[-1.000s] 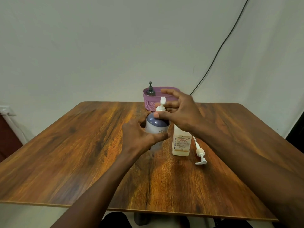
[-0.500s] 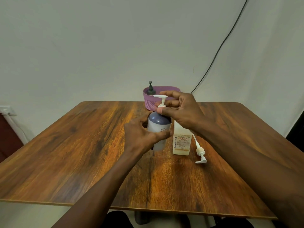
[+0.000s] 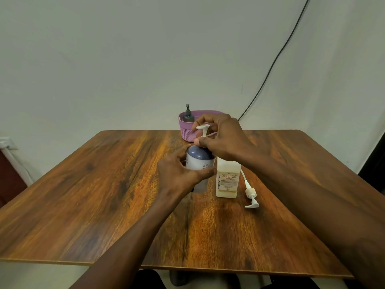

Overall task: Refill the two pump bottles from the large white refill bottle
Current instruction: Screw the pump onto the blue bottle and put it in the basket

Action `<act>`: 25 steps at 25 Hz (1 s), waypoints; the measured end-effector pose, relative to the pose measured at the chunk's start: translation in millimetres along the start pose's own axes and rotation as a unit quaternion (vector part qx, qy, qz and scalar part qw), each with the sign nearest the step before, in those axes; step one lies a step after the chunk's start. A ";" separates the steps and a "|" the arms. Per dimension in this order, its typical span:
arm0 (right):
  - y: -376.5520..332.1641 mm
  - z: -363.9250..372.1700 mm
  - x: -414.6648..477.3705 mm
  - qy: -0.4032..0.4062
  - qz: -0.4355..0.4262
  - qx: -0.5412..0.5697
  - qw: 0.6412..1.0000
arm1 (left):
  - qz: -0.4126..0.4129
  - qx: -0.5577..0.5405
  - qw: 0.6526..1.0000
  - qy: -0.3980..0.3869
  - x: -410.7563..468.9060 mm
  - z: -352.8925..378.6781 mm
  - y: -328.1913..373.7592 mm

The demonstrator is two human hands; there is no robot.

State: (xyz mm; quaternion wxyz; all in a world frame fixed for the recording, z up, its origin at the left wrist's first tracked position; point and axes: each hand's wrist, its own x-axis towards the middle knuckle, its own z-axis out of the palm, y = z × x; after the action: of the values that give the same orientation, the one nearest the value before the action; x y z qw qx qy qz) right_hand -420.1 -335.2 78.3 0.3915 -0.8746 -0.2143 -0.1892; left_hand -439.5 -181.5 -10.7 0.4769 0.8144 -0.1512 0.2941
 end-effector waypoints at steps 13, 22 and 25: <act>11.9 -13.8 63.0 -0.024 -0.013 0.073 0.997 | -0.007 -0.015 0.999 0.029 67.0 5.2 -17.6; 79.0 -22.4 164.9 0.071 0.054 0.021 0.996 | -0.001 -0.009 1.000 0.015 195.9 65.3 -41.0; 116.6 -25.7 215.1 0.097 0.054 -0.006 0.994 | -0.007 0.039 0.999 -0.006 253.0 95.3 -61.1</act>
State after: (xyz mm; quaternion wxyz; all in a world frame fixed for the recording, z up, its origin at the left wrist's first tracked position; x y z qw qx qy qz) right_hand -183.4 -376.2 131.1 0.4150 -0.8648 -0.1262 -0.2529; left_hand -177.7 -224.8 69.5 0.4462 0.8350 -0.1373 0.2913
